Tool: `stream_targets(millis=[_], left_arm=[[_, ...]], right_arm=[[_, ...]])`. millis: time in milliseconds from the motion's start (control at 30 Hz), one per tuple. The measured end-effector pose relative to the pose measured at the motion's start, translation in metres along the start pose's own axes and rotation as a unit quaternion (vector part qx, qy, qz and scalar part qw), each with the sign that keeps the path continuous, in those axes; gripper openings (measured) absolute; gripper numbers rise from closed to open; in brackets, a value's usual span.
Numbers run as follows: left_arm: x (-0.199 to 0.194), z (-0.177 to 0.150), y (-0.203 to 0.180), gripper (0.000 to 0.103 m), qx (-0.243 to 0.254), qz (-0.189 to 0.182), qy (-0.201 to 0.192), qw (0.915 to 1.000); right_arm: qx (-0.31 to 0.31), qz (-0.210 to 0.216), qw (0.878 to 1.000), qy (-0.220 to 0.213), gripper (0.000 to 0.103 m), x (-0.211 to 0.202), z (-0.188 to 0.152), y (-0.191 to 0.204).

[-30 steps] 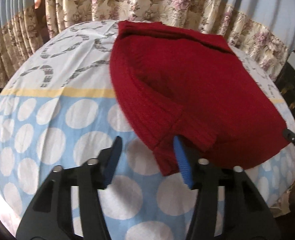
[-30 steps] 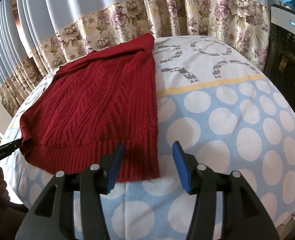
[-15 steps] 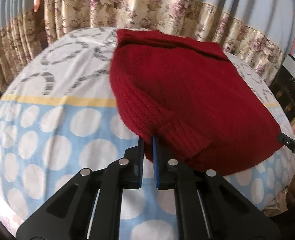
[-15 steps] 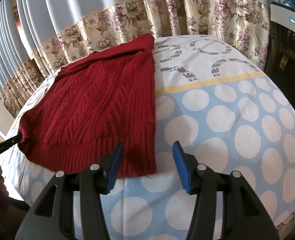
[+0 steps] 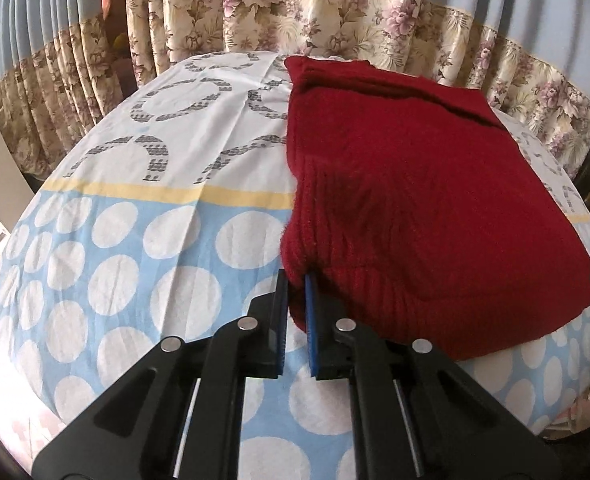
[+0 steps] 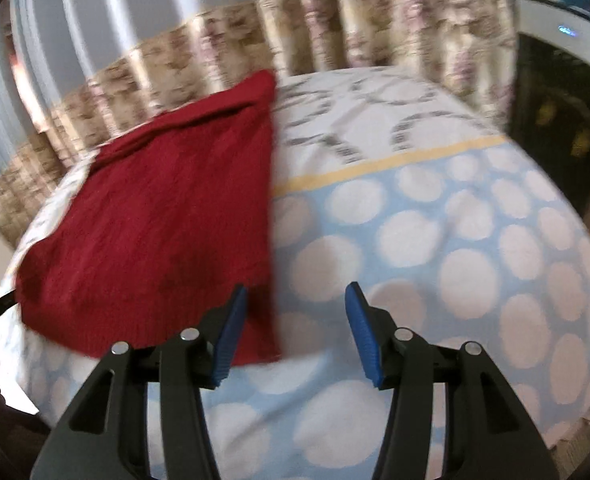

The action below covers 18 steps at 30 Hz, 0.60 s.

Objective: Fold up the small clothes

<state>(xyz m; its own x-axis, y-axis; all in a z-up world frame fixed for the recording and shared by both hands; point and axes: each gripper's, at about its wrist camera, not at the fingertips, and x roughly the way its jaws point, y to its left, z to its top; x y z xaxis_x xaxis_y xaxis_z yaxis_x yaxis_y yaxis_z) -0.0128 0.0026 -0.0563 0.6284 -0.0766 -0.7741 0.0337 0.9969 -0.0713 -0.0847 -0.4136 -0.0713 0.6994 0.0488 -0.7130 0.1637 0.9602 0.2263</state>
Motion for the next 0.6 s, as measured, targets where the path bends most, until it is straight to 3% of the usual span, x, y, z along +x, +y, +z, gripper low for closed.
stream_targets(millis=[67,167,267,333,433,500,600], left_arm=[[0.001,-0.001,-0.001,0.006,0.001,-0.002,0.002,1.0],[0.002,0.0,-0.001,0.006,0.004,-0.005,0.004,1.0],[0.003,0.0,-0.001,0.006,0.004,-0.006,0.007,0.9999],[0.004,-0.001,-0.001,0.006,0.004,-0.007,0.008,0.9999],[0.007,-0.002,-0.002,0.006,0.006,-0.011,0.012,0.9998],[0.007,-0.002,-0.003,0.006,0.006,-0.014,0.013,0.9998],[0.007,-0.002,-0.004,0.006,0.008,-0.018,0.013,0.9997]], right_arm=[[-0.029,0.02,0.999,0.002,0.051,0.001,-0.001,0.017],[-0.056,0.006,0.998,0.007,0.051,0.008,-0.003,0.034],[-0.022,0.005,1.0,-0.009,0.051,0.002,-0.001,0.025],[-0.007,0.009,1.0,0.015,0.049,0.009,0.001,0.016],[-0.01,0.013,0.999,0.033,0.041,0.016,-0.004,0.015],[-0.019,0.032,0.998,0.045,0.014,0.019,-0.006,0.022],[-0.028,0.037,0.998,0.046,0.01,0.019,-0.008,0.03]])
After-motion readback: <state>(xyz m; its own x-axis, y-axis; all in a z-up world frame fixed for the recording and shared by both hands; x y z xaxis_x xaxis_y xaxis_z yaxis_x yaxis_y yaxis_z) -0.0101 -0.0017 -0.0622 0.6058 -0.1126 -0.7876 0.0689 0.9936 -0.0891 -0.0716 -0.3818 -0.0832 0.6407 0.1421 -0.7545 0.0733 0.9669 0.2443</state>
